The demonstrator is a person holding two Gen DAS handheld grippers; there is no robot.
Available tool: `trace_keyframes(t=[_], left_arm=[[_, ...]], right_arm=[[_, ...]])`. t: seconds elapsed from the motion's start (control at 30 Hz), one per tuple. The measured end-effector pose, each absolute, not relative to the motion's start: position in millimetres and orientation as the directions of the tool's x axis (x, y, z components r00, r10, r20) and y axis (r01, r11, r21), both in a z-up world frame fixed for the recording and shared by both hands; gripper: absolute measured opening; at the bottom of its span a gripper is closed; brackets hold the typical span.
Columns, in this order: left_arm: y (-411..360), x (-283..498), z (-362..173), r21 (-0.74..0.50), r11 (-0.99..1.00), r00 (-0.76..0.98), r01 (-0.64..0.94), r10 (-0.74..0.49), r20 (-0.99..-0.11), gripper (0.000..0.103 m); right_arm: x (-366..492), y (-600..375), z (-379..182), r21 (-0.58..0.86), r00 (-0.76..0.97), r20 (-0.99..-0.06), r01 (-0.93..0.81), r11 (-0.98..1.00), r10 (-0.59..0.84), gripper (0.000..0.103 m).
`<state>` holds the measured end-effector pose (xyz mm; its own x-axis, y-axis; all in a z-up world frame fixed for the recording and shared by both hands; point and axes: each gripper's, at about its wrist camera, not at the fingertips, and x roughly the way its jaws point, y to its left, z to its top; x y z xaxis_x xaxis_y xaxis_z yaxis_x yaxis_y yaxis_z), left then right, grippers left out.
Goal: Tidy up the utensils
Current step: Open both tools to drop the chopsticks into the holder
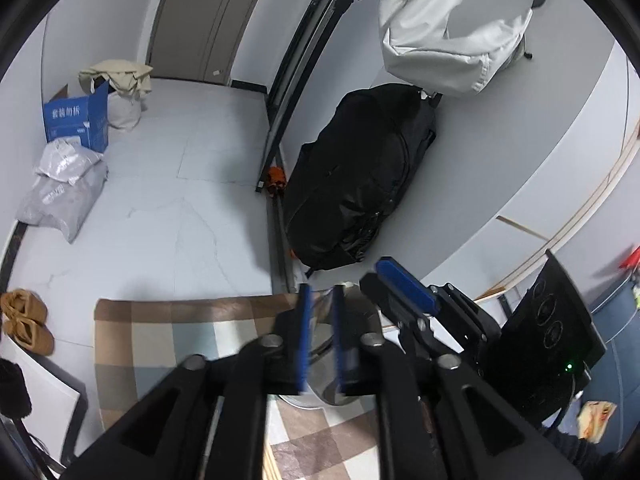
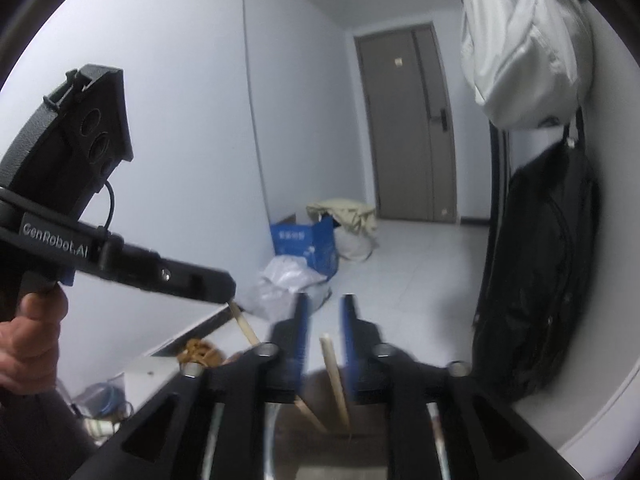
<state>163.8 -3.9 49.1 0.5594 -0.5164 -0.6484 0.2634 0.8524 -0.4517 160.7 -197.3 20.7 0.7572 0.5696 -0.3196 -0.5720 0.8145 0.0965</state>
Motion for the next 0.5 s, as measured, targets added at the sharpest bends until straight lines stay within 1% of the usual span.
trace_keyframes(t=[0.03, 0.07, 0.1, 0.13, 0.17, 0.2, 0.23, 0.3, 0.37, 0.4, 0.43, 0.5], left_arm=[[-2, 161, 50, -0.449, 0.856, 0.567, 0.257, -0.51, -0.647, 0.022], [0, 158, 50, -0.442, 0.862, 0.581, 0.249, -0.498, -0.644, 0.025], [3, 154, 51, -0.434, 0.868, 0.596, 0.24, -0.485, -0.64, 0.03], [9, 149, 53, -0.432, 0.874, 0.615, 0.221, -0.469, -0.634, 0.036], [13, 145, 52, -0.438, 0.876, 0.624, 0.203, -0.46, -0.631, 0.039], [17, 143, 51, -0.445, 0.876, 0.63, 0.187, -0.455, -0.63, 0.047], [21, 139, 51, -0.45, 0.878, 0.637, 0.165, -0.443, -0.63, 0.053], [28, 131, 52, -0.447, 0.884, 0.66, 0.134, -0.416, -0.626, 0.055], [31, 121, 53, -0.428, 0.897, 0.68, 0.109, -0.381, -0.627, 0.06], [31, 117, 53, -0.416, 0.904, 0.688, 0.097, -0.363, -0.629, 0.067], [30, 111, 54, -0.405, 0.911, 0.701, 0.083, -0.342, -0.625, 0.07], [27, 98, 57, -0.38, 0.922, 0.732, 0.071, -0.307, -0.609, 0.071]], right_arm=[[158, -201, 22, 0.106, 0.76, -0.321, -0.564, 0.819, 0.565, 0.037], [153, -207, 24, 0.116, 0.768, -0.316, -0.552, 0.826, 0.557, 0.048], [149, -212, 25, 0.123, 0.775, -0.309, -0.543, 0.831, 0.552, 0.052], [145, -216, 27, 0.127, 0.781, -0.303, -0.535, 0.835, 0.546, 0.053], [139, -221, 29, 0.129, 0.787, -0.3, -0.526, 0.84, 0.539, 0.055], [133, -225, 29, 0.13, 0.792, -0.299, -0.518, 0.845, 0.532, 0.06], [129, -229, 31, 0.133, 0.795, -0.3, -0.512, 0.848, 0.527, 0.062], [118, -233, 33, 0.142, 0.798, -0.298, -0.506, 0.851, 0.524, 0.064], [110, -236, 36, 0.144, 0.803, -0.291, -0.501, 0.854, 0.52, 0.066], [104, -237, 37, 0.147, 0.806, -0.284, -0.499, 0.854, 0.519, 0.067], [96, -238, 39, 0.151, 0.808, -0.274, -0.5, 0.853, 0.522, 0.069], [89, -235, 42, 0.147, 0.812, -0.265, -0.498, 0.854, 0.519, 0.072]])
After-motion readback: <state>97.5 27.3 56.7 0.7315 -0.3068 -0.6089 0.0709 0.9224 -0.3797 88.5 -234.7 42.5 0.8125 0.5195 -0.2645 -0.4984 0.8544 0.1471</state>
